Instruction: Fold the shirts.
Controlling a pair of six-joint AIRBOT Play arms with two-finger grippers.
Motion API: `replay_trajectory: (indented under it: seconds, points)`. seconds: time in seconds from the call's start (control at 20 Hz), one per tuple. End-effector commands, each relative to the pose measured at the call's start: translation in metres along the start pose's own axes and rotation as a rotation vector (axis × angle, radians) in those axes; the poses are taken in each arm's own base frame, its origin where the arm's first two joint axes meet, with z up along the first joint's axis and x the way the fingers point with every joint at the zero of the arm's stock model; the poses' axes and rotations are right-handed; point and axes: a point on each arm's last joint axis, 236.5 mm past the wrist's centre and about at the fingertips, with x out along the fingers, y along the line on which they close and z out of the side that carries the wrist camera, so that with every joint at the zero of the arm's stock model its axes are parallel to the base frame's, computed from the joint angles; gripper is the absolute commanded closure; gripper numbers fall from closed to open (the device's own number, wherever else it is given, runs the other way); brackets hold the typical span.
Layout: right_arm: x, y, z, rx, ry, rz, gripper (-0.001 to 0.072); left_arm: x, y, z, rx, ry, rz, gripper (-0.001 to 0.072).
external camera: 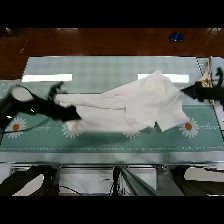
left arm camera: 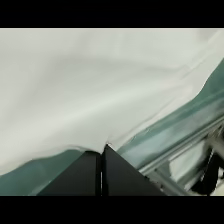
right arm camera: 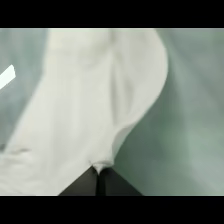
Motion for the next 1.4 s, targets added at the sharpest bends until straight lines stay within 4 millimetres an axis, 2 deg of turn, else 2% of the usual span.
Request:
replay_trajectory:
  seconds: [0.0,0.05,0.1,0.15,0.2,0.25,0.3,0.35,0.45,0.55,0.65,0.75,0.85,1.0,1.25,1.35]
  points:
    - [-0.082,0.137,0.093,-0.2,-0.364,0.179,0.0688,-0.172,-0.08,0.102,0.225,-0.546,0.011,0.069]
    - [-0.117,0.184,0.11,-0.279,-0.461,0.223,0.0689,-0.231,-0.101,0.116,0.278,-0.707,0.034,0.069]
    - [-0.15,0.228,0.119,-0.349,-0.547,0.256,0.0689,-0.289,-0.126,0.121,0.338,-0.866,0.063,0.069]
    - [-0.186,0.27,0.122,-0.416,-0.638,0.272,0.0689,-0.337,-0.147,0.119,0.388,-0.995,0.092,0.069]
    - [-0.22,0.307,0.121,-0.466,-0.721,0.283,0.0689,-0.377,-0.168,0.112,0.437,-1.1,0.118,0.069]
    - [-0.254,0.343,0.115,-0.508,-0.811,0.299,0.0689,-0.411,-0.19,0.1,0.49,-1.191,0.143,0.069]
    - [-0.285,0.374,0.104,-0.546,-0.886,0.313,0.0689,-0.436,-0.209,0.087,0.539,-1.259,0.163,0.069]
    - [-0.308,0.397,0.092,-0.586,-0.942,0.306,0.0689,-0.456,-0.228,0.073,0.586,-1.318,0.179,0.069]
    - [-0.339,0.426,0.063,-0.641,-1.0,0.241,0.0689,-0.479,-0.26,0.047,0.664,-1.397,0.19,0.069]
    - [-0.354,0.436,0.034,-0.642,-1.0,0.157,0.0689,-0.486,-0.277,0.022,0.708,-1.434,0.192,0.069]
    - [-0.361,0.436,0.01,-0.668,-0.994,0.056,0.0689,-0.482,-0.285,-0.002,0.734,-1.429,0.215,0.069]
    - [-0.369,0.43,-0.012,-0.7,-0.989,-0.056,0.0689,-0.472,-0.277,-0.021,0.729,-1.384,0.288,0.069]
    - [-0.382,0.425,-0.03,-0.702,-1.013,-0.148,0.0689,-0.466,-0.261,-0.04,0.665,-1.349,0.361,0.069]
    - [-0.404,0.428,-0.049,-0.71,-1.073,-0.223,0.0689,-0.464,-0.247,-0.065,0.62,-1.337,0.455,0.069]
    - [-0.417,0.447,-0.085,-0.776,-1.056,-0.271,0.0689,-0.448,-0.241,-0.099,0.526,-1.3,0.432,0.0691]
    - [-0.412,0.432,-0.092,-0.766,-0.983,-0.347,0.0689,-0.424,-0.226,-0.106,0.471,-1.187,0.433,0.0691]
